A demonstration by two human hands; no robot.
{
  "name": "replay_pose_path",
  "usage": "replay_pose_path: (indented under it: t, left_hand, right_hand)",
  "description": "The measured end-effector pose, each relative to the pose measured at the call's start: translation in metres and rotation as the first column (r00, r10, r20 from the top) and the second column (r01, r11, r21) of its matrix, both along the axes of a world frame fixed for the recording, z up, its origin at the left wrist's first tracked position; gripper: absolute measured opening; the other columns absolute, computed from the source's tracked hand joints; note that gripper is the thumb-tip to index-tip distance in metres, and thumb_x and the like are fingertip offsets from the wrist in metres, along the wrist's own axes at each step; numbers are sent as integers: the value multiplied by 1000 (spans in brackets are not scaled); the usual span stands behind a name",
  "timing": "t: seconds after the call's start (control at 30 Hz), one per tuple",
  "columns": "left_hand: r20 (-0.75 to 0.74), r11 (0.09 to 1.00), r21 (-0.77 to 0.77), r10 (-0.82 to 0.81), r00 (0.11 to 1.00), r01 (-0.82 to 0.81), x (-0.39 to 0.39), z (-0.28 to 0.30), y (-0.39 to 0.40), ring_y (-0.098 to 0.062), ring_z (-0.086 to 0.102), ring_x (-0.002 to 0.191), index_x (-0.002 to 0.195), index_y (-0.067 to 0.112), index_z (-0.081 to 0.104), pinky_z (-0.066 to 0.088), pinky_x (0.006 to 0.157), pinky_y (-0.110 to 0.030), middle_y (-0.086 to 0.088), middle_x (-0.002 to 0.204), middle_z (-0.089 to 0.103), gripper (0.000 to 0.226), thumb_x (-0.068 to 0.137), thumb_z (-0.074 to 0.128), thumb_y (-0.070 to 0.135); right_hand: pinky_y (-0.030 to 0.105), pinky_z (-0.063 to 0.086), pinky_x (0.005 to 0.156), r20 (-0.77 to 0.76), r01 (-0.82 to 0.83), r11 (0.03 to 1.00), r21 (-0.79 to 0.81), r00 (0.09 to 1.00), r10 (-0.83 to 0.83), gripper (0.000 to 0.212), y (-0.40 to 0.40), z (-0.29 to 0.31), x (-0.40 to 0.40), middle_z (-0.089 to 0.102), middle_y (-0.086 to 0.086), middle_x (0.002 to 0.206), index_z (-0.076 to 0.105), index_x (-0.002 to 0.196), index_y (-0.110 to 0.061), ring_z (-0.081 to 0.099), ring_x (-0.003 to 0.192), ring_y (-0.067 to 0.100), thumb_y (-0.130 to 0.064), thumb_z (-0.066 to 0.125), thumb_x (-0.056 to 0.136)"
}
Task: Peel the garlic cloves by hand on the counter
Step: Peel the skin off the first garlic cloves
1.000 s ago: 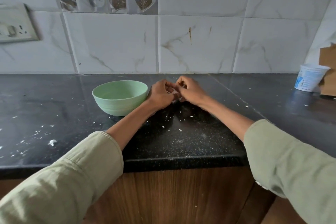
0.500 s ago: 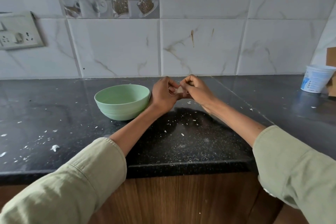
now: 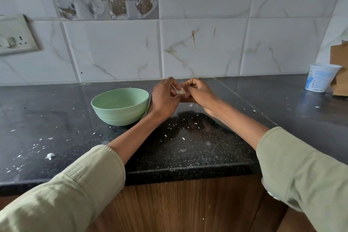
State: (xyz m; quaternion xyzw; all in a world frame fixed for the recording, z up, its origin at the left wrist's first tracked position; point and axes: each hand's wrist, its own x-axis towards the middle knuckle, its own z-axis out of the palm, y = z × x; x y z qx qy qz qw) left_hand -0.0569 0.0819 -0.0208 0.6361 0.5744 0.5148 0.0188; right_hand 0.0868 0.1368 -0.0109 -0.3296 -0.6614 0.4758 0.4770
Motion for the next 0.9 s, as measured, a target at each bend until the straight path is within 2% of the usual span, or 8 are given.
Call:
replay_pose_path:
  t: [0.2, 0.3, 0.47, 0.53, 0.63, 0.73, 0.8, 0.9]
  left_hand:
    - [-5, 998, -50, -32, 999, 32, -2, -4, 1, -12, 54, 67, 90, 16, 64, 39, 58, -28, 1, 80, 63, 32, 79, 91, 29]
    - [-32, 996, -84, -37, 999, 34, -2, -6, 2, -12, 53, 69, 91, 15, 62, 39, 59, -28, -2, 82, 63, 32, 81, 89, 29]
    - [-98, 996, -78, -41, 994, 34, 0, -9, -1, -11, 49, 71, 77, 14, 54, 34, 60, -26, 6, 85, 54, 27, 92, 76, 18]
    - [-92, 997, -66, -33, 995, 27, 0, -9, 0, -10, 51, 72, 76, 15, 56, 34, 60, -25, 7, 86, 57, 28, 91, 79, 22]
    - [-50, 997, -73, -22, 999, 18, -1, -7, 2, -9, 55, 70, 82, 16, 61, 38, 59, -26, 4, 84, 64, 34, 83, 88, 37]
    - [-37, 995, -94, -30, 999, 27, -2, -7, 2, -15, 65, 73, 87, 18, 63, 50, 64, -32, 2, 80, 70, 27, 86, 87, 30]
    - [-65, 995, -102, -16, 998, 9, -3, -9, 4, -18, 68, 77, 83, 21, 63, 53, 68, -34, 3, 78, 70, 22, 89, 83, 20]
    - [-57, 992, -127, -5, 998, -3, -5, -10, 4, -23, 70, 81, 89, 18, 64, 57, 74, -38, 0, 86, 71, 19, 89, 82, 15]
  right_hand:
    - [35, 67, 69, 59, -4, 999, 50, 998, 1, 19, -1, -2, -1, 66, 9, 86, 61, 104, -3, 68, 63, 10, -21, 69, 102]
    - [38, 67, 74, 95, -7, 998, 59, 995, 1, 17, -1, -3, -1, 68, 10, 86, 62, 102, -6, 68, 64, 12, -22, 70, 102]
    - [46, 67, 81, 96, 18, 998, 55, 995, -23, 16, 0, -3, -1, 66, -4, 68, 63, 102, -5, 70, 62, 11, -20, 70, 102]
    - [46, 66, 82, 99, 33, 997, 68, 994, -40, 17, 1, -3, -1, 66, -1, 71, 64, 102, -6, 70, 64, 13, -21, 71, 101]
    - [38, 64, 77, 119, 84, 991, 107, 988, -97, 18, 1, -2, -1, 69, 5, 80, 64, 101, -8, 69, 68, 15, -24, 72, 100]
    - [24, 61, 66, 113, 124, 985, 121, 984, -138, 15, 4, -1, 2, 74, 1, 77, 63, 102, -6, 71, 65, 10, -19, 70, 102]
    - [26, 62, 73, 124, 151, 980, 126, 978, -166, 14, 8, -1, 3, 77, 3, 82, 63, 97, -9, 74, 73, 11, -19, 70, 103]
    - [46, 63, 92, 154, 173, 978, 117, 970, -190, 15, 12, -2, 3, 79, 11, 100, 66, 92, -16, 76, 99, 26, -26, 73, 100]
